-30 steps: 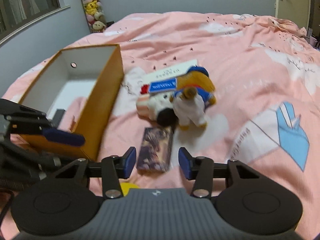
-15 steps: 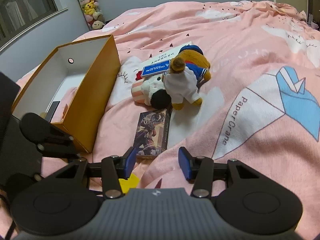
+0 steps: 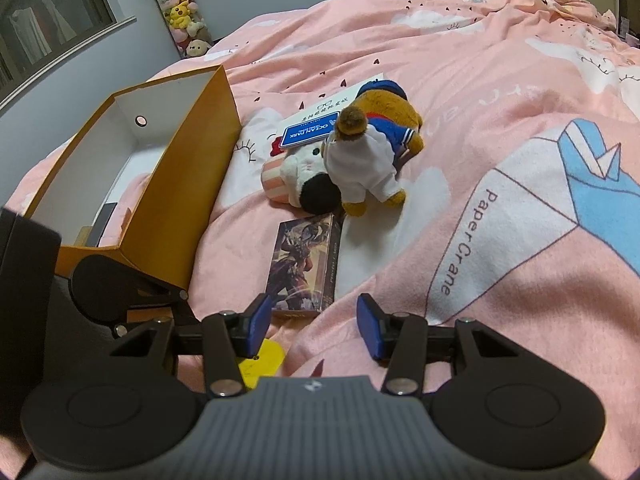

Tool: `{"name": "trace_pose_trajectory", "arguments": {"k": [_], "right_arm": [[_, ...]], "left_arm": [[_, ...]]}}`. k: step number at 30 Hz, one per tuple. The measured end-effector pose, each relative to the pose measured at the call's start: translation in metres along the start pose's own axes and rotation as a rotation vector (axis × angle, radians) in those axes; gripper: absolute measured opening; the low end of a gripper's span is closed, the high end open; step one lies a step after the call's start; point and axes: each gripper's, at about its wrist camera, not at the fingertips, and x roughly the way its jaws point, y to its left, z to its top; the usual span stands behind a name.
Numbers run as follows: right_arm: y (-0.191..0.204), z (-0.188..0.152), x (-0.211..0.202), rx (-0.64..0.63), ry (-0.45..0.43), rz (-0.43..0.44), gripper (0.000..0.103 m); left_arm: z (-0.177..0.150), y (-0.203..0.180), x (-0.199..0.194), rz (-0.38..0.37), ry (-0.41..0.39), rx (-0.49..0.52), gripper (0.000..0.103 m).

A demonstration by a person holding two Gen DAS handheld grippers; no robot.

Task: Organize objects
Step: 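Grasp the yellow tape measure with the left tool while the right tool grasps the photo card box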

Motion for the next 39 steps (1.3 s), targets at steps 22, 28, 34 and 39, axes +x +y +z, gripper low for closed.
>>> {"name": "trace_pose_trajectory", "arguments": {"k": [22, 28, 34, 39], "right_arm": [[0.010, 0.007, -0.002, -0.036, 0.015, 0.001, 0.038], [0.013, 0.028, 0.018, -0.031, 0.065, 0.028, 0.034], [0.009, 0.041, 0.059, -0.004, 0.156, 0.021, 0.031], [-0.002, 0.046, 0.082, 0.050, 0.191, 0.012, 0.031]], "left_arm": [[-0.014, 0.024, -0.005, 0.046, -0.071, -0.211, 0.027], [-0.018, 0.051, -0.026, 0.055, -0.117, -0.470, 0.022], [-0.019, 0.053, -0.026, 0.083, -0.090, -0.545, 0.013], [-0.022, 0.046, -0.026, 0.047, -0.115, -0.531, 0.022]]}}
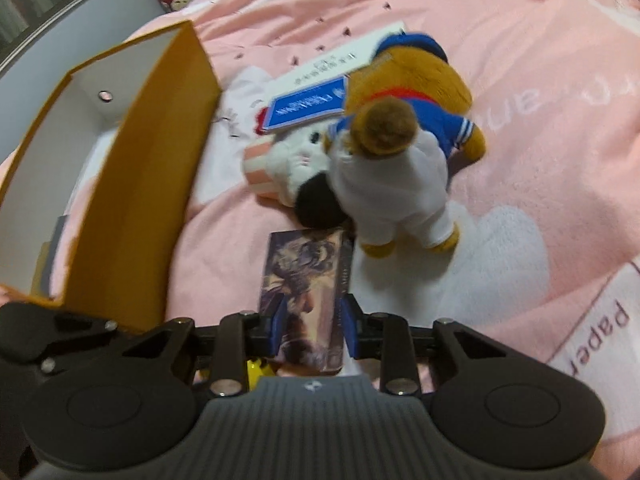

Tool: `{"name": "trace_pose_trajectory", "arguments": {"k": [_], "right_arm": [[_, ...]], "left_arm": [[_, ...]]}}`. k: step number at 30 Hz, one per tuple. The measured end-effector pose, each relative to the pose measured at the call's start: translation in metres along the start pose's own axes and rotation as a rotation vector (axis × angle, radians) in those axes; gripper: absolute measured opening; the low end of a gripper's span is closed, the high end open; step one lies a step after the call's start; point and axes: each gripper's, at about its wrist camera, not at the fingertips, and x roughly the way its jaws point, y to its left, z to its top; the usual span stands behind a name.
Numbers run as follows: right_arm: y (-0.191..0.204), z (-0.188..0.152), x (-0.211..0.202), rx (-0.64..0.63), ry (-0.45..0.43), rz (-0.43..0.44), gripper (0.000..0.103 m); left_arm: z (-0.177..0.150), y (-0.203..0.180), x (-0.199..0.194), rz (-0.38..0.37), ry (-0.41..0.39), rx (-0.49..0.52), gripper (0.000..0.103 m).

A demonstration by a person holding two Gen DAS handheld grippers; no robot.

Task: Organize objects
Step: 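Grasp the yellow tape measure with the left tool while the right tool grasps the photo card box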

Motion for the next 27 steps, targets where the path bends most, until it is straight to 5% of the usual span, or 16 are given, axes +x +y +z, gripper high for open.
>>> {"name": "trace_pose_trajectory", "arguments": {"k": [3, 11, 20, 27], "right_arm": [[-0.011, 0.003, 0.011, 0.048, 0.030, 0.032, 0.033], [-0.026, 0.009, 0.026, 0.110, 0.067, 0.107, 0.045], [-0.024, 0.007, 0.031, 0.106, 0.064, 0.134, 0.056], [-0.021, 0.003, 0.021, 0.098, 0.027, 0.140, 0.034]], "left_arm": [[-0.003, -0.002, 0.009, -0.023, 0.011, 0.036, 0.043], [0.003, -0.008, 0.030, -0.035, 0.031, 0.063, 0.060], [0.003, -0.011, 0.022, -0.070, 0.053, 0.048, 0.034], [-0.003, -0.008, 0.002, -0.073, 0.029, -0.003, 0.027]]}}
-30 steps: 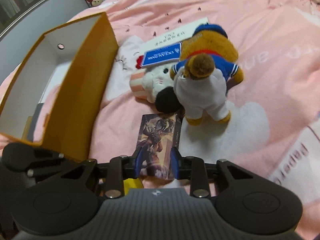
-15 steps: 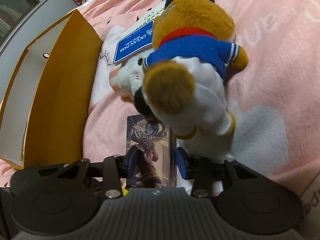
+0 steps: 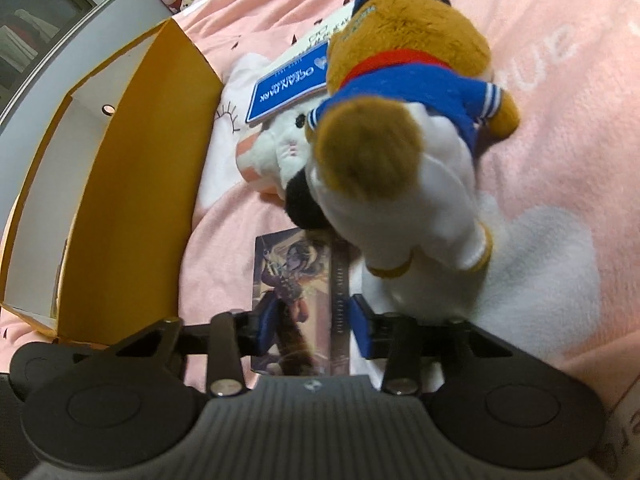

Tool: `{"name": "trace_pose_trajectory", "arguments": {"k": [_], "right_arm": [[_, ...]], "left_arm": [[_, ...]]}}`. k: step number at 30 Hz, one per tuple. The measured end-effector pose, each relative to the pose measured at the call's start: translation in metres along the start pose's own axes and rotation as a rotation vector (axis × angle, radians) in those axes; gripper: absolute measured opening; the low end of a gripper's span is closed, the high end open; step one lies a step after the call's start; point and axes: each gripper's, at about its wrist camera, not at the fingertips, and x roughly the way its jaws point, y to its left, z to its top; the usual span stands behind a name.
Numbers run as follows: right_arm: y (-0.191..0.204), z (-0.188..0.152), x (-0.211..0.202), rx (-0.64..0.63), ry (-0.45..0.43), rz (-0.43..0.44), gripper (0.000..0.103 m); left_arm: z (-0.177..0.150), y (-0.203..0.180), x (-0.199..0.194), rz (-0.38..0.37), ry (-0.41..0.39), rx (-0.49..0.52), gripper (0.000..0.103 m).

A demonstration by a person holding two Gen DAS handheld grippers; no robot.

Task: Organize objects
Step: 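Grasp the yellow tape measure with the left tool while the right tool grasps the photo card box, then carry the tape measure with the left tool while the right tool carries the photo card box over the box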

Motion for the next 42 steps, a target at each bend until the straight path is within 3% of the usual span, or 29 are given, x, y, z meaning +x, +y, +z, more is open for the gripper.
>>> {"name": "trace_pose_trajectory", "arguments": {"k": [3, 7, 12, 16, 28, 37, 42], "right_arm": [[0.005, -0.004, -0.013, -0.006, -0.034, 0.007, 0.026], [0.019, -0.008, -0.030, -0.042, -0.053, -0.002, 0.023], [0.042, -0.017, -0.051, -0.182, -0.032, -0.129, 0.023], [0.050, -0.022, -0.050, -0.265, 0.014, -0.176, 0.023], [0.022, -0.008, -0.013, -0.058, 0.090, -0.023, 0.024], [0.051, -0.014, -0.057, -0.131, -0.010, -0.077, 0.024], [0.073, -0.006, -0.101, -0.152, -0.116, -0.041, 0.024]], "left_arm": [[-0.002, 0.000, -0.015, 0.013, -0.046, -0.007, 0.026], [-0.002, 0.006, -0.034, 0.013, -0.098, -0.048, 0.026], [-0.001, 0.008, -0.058, 0.004, -0.168, -0.085, 0.026], [0.008, 0.016, -0.068, 0.001, -0.217, -0.106, 0.026], [-0.002, 0.032, -0.095, 0.010, -0.321, -0.190, 0.025], [-0.005, 0.049, -0.122, 0.001, -0.401, -0.280, 0.025], [-0.007, 0.068, -0.149, 0.024, -0.462, -0.331, 0.025]]}}
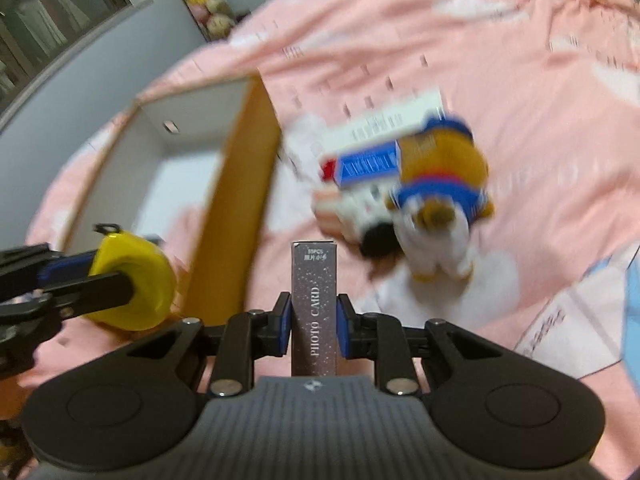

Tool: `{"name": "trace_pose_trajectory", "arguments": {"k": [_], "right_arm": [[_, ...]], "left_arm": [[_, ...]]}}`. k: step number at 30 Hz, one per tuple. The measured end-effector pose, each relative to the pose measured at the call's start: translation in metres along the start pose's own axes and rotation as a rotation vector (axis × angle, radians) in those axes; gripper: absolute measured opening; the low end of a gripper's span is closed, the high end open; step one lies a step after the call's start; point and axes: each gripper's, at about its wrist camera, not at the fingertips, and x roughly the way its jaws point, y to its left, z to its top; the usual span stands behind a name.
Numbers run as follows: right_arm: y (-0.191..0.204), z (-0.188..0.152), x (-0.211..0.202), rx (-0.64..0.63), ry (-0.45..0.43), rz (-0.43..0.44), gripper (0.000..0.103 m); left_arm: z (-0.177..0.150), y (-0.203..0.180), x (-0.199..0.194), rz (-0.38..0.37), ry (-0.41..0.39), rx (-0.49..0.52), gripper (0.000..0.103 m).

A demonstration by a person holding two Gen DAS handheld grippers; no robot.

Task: Organize objects
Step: 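Carry the tape measure with the left tool while the right tool carries the photo card box over the box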

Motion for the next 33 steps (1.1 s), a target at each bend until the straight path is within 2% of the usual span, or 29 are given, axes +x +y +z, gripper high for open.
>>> {"name": "trace_pose_trajectory", "arguments": {"k": [4, 7, 13, 17, 26, 33], "right_arm": [[0.023, 0.020, -0.017, 0.002, -0.062, 0.080, 0.024], [0.045, 0.035, -0.014, 0.005, -0.066, 0.161, 0.024], [0.100, 0.059, 0.020, -0.006, -0.028, 0.286, 0.024], [0.130, 0.064, 0.058, 0.020, 0.037, 0.344, 0.024], [0.175, 0.055, 0.128, 0.033, 0.168, 0.365, 0.024], [0.191, 0.049, 0.149, 0.000, 0.218, 0.268, 0.024]], "left_arm": [[0.014, 0.025, -0.022, 0.062, -0.038, -0.050, 0.025], [0.023, 0.048, -0.036, 0.116, -0.046, -0.088, 0.025], [0.029, 0.092, -0.053, 0.226, -0.050, -0.164, 0.024], [0.025, 0.117, -0.060, 0.287, -0.065, -0.225, 0.024], [0.014, 0.150, -0.063, 0.317, -0.084, -0.310, 0.022], [0.008, 0.159, -0.057, 0.299, -0.082, -0.312, 0.022]]}}
